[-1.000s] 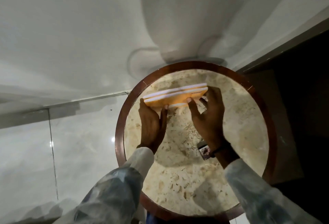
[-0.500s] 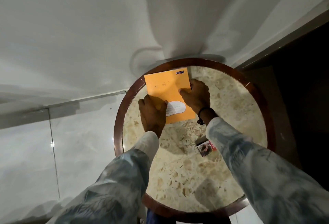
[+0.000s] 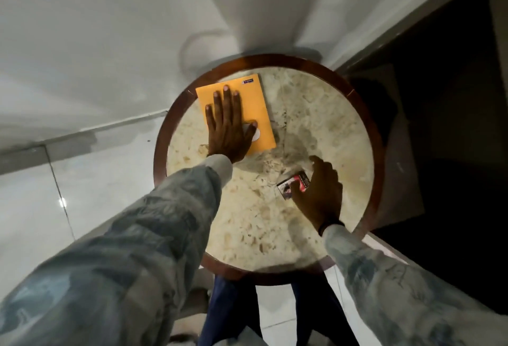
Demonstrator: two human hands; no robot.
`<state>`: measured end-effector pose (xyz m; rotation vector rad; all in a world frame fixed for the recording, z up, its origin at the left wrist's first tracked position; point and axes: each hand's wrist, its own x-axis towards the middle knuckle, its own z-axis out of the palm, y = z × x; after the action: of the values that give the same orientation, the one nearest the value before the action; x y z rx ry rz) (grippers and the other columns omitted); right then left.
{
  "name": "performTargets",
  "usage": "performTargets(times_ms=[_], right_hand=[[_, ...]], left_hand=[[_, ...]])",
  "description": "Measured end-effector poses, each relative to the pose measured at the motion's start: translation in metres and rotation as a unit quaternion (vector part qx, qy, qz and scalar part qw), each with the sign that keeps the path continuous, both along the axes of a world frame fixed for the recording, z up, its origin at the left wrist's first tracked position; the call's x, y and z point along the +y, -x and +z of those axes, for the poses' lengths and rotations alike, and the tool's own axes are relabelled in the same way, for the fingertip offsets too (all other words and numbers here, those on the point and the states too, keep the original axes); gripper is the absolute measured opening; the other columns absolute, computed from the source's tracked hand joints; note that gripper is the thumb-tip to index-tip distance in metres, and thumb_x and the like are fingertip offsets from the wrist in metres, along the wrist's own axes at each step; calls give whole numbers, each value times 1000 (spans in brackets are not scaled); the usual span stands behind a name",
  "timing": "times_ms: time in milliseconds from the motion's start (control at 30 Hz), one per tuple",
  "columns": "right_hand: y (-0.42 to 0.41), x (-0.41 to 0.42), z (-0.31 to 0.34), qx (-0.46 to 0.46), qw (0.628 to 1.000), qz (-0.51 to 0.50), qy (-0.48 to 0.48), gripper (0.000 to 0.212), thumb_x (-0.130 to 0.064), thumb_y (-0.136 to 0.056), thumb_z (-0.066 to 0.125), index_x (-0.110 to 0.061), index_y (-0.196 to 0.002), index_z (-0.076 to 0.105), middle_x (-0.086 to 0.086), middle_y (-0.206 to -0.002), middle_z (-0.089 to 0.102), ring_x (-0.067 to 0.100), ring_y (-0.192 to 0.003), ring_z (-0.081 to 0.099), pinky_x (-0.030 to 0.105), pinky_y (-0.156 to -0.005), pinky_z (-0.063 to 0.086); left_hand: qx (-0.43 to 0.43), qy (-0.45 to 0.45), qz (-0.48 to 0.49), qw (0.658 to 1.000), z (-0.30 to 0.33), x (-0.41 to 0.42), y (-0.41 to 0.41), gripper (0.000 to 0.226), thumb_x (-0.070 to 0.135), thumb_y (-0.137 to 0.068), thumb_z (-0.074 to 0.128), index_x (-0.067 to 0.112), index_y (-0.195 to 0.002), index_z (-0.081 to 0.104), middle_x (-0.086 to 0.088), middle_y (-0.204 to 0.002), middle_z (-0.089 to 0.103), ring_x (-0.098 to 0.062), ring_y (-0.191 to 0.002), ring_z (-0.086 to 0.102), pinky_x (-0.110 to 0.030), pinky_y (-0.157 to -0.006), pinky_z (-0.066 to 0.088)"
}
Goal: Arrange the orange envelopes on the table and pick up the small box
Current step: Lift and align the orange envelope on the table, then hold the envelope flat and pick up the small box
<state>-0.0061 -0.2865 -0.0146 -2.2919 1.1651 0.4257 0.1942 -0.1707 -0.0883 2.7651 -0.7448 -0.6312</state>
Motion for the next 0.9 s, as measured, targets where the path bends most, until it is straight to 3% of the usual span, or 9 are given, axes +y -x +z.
performTargets(times_ms=[133, 333, 400, 467, 533, 567, 633, 767, 900], right_hand=[[19, 16, -6, 13, 989, -138, -41, 71, -40, -77, 74, -17, -137, 43, 11, -132, 54, 37, -122, 54, 52, -93, 52], [-15, 10, -22, -7, 947, -303, -110, 60, -38, -79, 77, -14, -124, 46, 14, -122, 58, 40, -114, 62, 37, -86, 51], [-28, -1, -24, 2, 968, -237, -87, 60, -30, -79, 76, -14, -129, 45, 13, -126, 60, 40, -117, 62, 42, -90, 53], [-38, -13, -20, 25, 999, -37, -10, 75, -19, -76, 75, -21, -142, 41, 5, -134, 60, 36, -121, 59, 49, -98, 48], [-42, -22, -16, 21, 982, 166, 93, 90, -8, -71, 71, -28, -151, 36, -2, -137, 59, 30, -127, 57, 53, -103, 41], [-43, -27, -15, 11, 973, 197, 118, 94, -6, -69, 70, -29, -153, 35, -2, -139, 58, 29, -129, 55, 55, -105, 39], [-42, -33, -15, -7, 983, 139, 118, 87, -15, -71, 73, -27, -150, 39, 0, -141, 57, 28, -132, 53, 56, -106, 39], [-47, -38, -22, -53, 987, -145, 37, 73, -40, -72, 76, -20, -134, 45, 10, -131, 56, 37, -121, 55, 54, -93, 50], [-56, -48, -34, -61, 977, -203, 18, 76, -25, -70, 84, -11, -133, 44, 19, -133, 50, 45, -116, 55, 53, -93, 53]], left_hand=[[-3, -12, 2, 1000, -8, -2, 0, 83, 59, -99, 27, 9, -162, 4, -17, -172, 1, -39, -159, -1, -62, -127, 4], [-4, -19, -3, 1000, -9, -2, 0, 83, 59, -100, 28, 9, -162, 3, -15, -172, 0, -38, -159, -3, -61, -127, 3], [-10, -20, -2, 1000, -12, -1, -1, 83, 60, -100, 27, 10, -162, 2, -15, -172, -1, -38, -159, -3, -61, -127, 3], [-12, -16, -1, 1000, -14, -2, -1, 84, 61, -100, 27, 10, -162, 2, -15, -172, -1, -38, -159, -3, -61, -127, 4], [-12, -14, -1, 1000, -14, -1, 0, 84, 61, -100, 27, 11, -162, 1, -14, -172, -1, -38, -159, -3, -61, -127, 4], [-11, -13, -2, 1000, -15, -1, 0, 84, 61, -100, 27, 11, -162, 1, -14, -172, -2, -38, -159, -4, -61, -127, 4], [-8, -11, 0, 1000, -14, -1, 0, 84, 61, -100, 28, 11, -162, 0, -14, -172, -3, -38, -159, -4, -61, -127, 4], [-12, -9, -1, 1000, -13, -1, 1, 84, 61, -100, 28, 10, -162, 2, -14, -172, -2, -38, -159, -4, -61, -127, 4], [-9, -13, -4, 1000, -13, 0, 0, 85, 62, -99, 27, 10, -162, 2, -14, -172, -2, -38, -159, -4, -61, -127, 4]])
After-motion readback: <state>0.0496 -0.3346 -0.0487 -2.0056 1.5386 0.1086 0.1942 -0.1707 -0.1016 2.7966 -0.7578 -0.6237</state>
